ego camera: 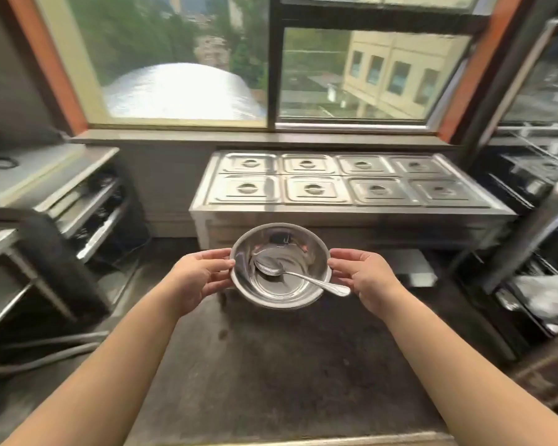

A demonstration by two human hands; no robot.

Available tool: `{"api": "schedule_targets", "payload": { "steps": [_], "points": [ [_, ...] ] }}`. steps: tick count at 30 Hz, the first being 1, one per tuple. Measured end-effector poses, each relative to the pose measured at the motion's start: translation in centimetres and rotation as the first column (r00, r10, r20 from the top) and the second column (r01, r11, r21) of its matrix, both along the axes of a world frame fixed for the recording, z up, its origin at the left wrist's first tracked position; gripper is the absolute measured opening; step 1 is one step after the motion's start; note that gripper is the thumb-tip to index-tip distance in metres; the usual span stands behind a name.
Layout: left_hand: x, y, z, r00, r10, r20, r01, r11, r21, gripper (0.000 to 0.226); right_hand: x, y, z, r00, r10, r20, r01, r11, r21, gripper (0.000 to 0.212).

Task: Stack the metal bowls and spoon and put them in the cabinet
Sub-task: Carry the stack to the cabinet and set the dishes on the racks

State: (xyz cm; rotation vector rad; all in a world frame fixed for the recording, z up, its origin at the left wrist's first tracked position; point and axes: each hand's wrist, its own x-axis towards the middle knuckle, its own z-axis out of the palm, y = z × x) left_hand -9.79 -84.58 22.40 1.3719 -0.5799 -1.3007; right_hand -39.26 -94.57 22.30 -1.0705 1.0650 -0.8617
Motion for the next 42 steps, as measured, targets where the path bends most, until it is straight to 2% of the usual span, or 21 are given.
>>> {"api": "schedule_targets", "payload": {
  "steps": [2,4,7,11,18,20,22,32,42],
  "points": [
    [-3.3,-5.8,-0.1,0.992,-0.129,-0.007,0.13,0.992,0.005,0.03,-4.4,-2.4,0.0,0.992,-0.127,-0.002,0.127,0.992,-0.007,0.024],
    [-4.9,-8.4,0.1,0.986,-0.165,-0.003,0.165,0.986,-0.003,0.03,-6.4,-3.2,0.2,0.984,-0.176,-0.003,0.175,0.984,-0.005,0.021],
    [-8.8,-14.6,-0.1,0.954,-0.3,-0.028,0.299,0.954,-0.017,0.029,-10.4,-5.6,0.0,0.956,-0.293,-0.01,0.293,0.956,-0.01,0.019],
    [-14.2,-24.5,-0.4,0.875,-0.478,-0.083,0.476,0.878,-0.036,0.028,-15.6,-10.2,-0.4,0.886,-0.463,-0.036,0.463,0.886,-0.024,0.021],
    [-22.5,-41.4,-0.3,0.712,-0.7,-0.052,0.696,0.714,-0.077,0.03,-21.6,-18.1,0.5,0.716,-0.698,-0.019,0.698,0.716,-0.003,0.023],
    [-25.0,-45.2,0.0,0.639,-0.769,-0.021,0.764,0.638,-0.096,0.028,-23.1,-19.7,0.7,0.656,-0.755,0.006,0.755,0.656,0.006,0.024],
    [-27.1,-48.0,0.2,0.59,-0.808,0.006,0.804,0.586,-0.103,0.027,-24.1,-20.8,0.8,0.608,-0.794,0.012,0.794,0.608,0.01,0.026],
    [-40.4,-59.3,-0.3,0.432,-0.899,-0.069,0.898,0.436,-0.064,0.028,-32.8,-27.3,-0.2,0.381,-0.922,0.062,0.923,0.383,0.029,0.023],
    [-56.6,-71.1,1.7,0.373,-0.928,-0.007,0.926,0.372,-0.065,0.029,-48.3,-39.9,-0.2,0.291,-0.948,0.127,0.952,0.301,0.064,0.025]
  ]
}}
